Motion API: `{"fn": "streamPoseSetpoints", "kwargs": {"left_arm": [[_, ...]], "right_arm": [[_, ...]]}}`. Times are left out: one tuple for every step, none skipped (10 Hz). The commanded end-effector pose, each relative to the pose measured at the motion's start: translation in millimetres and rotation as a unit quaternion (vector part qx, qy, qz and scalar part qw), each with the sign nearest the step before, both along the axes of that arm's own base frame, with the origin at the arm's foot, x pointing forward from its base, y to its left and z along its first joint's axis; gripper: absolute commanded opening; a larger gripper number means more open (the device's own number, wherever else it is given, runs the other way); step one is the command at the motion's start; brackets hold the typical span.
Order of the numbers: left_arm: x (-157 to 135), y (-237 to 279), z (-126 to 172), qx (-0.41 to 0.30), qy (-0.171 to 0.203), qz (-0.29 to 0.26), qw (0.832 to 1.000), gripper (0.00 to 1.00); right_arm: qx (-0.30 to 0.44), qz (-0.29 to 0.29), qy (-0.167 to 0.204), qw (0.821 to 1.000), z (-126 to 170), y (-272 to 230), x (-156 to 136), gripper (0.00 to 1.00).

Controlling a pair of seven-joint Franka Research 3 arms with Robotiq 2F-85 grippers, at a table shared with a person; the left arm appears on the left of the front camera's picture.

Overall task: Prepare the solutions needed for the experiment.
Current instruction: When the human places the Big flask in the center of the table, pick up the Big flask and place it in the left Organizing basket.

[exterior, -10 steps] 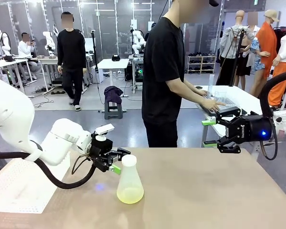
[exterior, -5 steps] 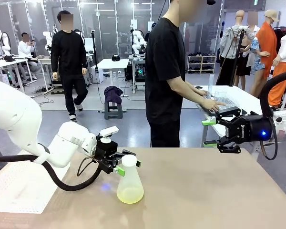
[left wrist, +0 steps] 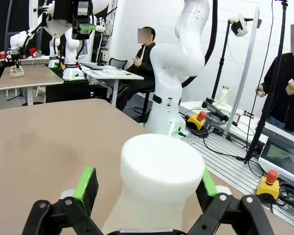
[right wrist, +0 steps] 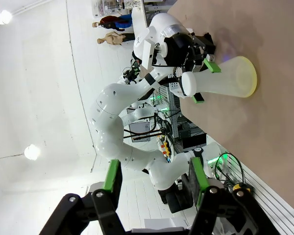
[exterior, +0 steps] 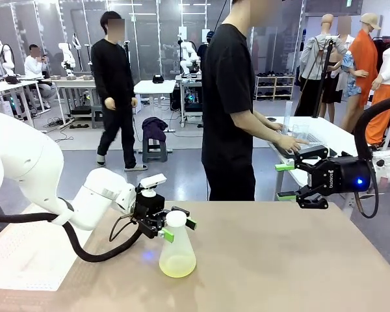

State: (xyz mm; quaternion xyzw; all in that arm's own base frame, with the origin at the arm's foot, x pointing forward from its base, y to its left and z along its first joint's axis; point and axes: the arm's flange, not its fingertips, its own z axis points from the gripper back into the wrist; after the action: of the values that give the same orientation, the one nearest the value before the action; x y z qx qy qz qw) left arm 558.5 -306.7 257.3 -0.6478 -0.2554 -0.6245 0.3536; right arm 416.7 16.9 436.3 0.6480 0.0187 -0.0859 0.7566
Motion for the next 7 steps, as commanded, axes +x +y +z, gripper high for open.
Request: {"fn": "streamPoseSetpoints", "kwargs": {"left_arm": [[7.7,-7.0,0.5,-0.001,0.008,-0.018,1.000,1.00],[8.3,-8.0,-1.2,0.005,0.006,-0.021,1.000,1.00],[9.1,-8.7,-1.6,0.004,0.006,-0.026,1.000,0.83],[10.5,-10.0,-2.4,0.006,0.008,-0.029,1.000,0.82],[10.4,-10.6,-2.2,0.009,0.004,-0.025,1.000,0.65],[10.0,-9.3,-2.1,0.009,0.004,-0.019,1.000,0.64],[9.0,-10.4,-1.9,0.017,0.003,-0.023,1.000,0.47]], "right_arm": [[0.001,0.000,-0.002,1.000,1.4,0.5,-0.3,0.70],[0.001,0.000,-0.002,1.000,1.4,0.5,-0.3,0.70],[0.001,0.000,-0.002,1.000,1.4,0.5,-0.3,0.70],[0.001,0.000,-0.002,1.000,1.4,0.5,-0.3,0.70],[0.001,0.000,-0.002,1.000,1.4,0.5,-0.3,0.70],[0.001,0.000,-0.002,1.000,1.4,0.5,-0.3,0.70],[0.001,0.000,-0.002,1.000,1.4,0.5,-0.3,0.70]]}}
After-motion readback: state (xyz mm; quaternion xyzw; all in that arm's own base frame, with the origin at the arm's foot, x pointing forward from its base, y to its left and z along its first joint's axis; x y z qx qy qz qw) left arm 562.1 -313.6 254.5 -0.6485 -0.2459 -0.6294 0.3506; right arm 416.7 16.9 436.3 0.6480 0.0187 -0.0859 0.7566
